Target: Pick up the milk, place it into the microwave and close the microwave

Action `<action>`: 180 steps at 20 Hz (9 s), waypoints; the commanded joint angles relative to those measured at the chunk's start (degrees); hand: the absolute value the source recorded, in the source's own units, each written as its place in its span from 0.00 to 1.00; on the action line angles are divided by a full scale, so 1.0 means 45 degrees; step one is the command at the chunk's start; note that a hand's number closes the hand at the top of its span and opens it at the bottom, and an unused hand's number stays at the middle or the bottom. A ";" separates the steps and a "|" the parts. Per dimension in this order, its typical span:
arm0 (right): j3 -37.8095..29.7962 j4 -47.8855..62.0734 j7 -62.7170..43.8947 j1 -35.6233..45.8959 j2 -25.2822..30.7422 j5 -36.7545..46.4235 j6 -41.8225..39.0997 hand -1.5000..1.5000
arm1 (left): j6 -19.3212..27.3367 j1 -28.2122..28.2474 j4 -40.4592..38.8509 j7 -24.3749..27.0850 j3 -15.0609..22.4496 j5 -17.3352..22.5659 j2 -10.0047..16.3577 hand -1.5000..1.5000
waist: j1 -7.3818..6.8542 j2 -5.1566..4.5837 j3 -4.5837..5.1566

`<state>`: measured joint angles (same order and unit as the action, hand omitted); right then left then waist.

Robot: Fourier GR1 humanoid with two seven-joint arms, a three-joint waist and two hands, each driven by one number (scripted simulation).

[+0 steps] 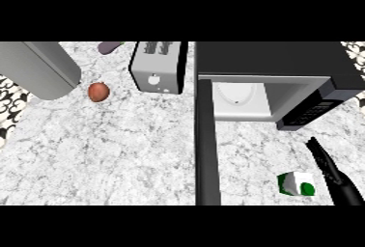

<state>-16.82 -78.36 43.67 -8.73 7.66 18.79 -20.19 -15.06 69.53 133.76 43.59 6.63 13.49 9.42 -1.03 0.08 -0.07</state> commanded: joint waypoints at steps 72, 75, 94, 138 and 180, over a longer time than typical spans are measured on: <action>0.0525 0.9738 -0.3251 1.2400 0.0038 0.2699 0.7856 1.00 | -0.2271 -0.2611 -0.2478 -0.1629 -0.3449 0.2524 0.0309 0.00 | -0.0411 -0.0258 -0.0001; 0.0230 1.1246 -0.2549 1.2431 0.0503 0.2910 0.8666 1.00 | -0.2420 -0.2253 -0.2278 -0.1715 -0.3395 0.2395 0.0124 0.00 | -0.0456 -0.0237 -0.0011; -0.1106 1.4795 -0.2035 1.4329 0.1145 0.2843 1.0991 0.00 | -0.2379 -0.4915 -0.3729 -0.2262 -0.3905 0.2004 0.0969 0.00 | -0.1041 -0.0601 -0.0042; -0.0716 0.8723 0.2502 0.5729 -0.0729 -0.0400 0.2332 0.00 | -0.1240 -0.8355 -0.2790 -0.6872 0.2952 -0.4427 -0.1804 1.00 | 0.1146 0.0199 0.0057; -0.0788 -0.5514 -0.0617 -0.3353 0.2079 -0.6538 -0.2061 0.00 | 0.8937 -2.1032 -1.5565 -0.7384 1.1868 -0.0803 -0.2088 1.00 | 0.2236 -0.0235 0.0113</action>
<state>-20.75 -101.08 40.02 -23.71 15.07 -8.37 -25.02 20.07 -22.86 63.37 9.96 59.16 6.84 0.41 7.69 -0.80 0.33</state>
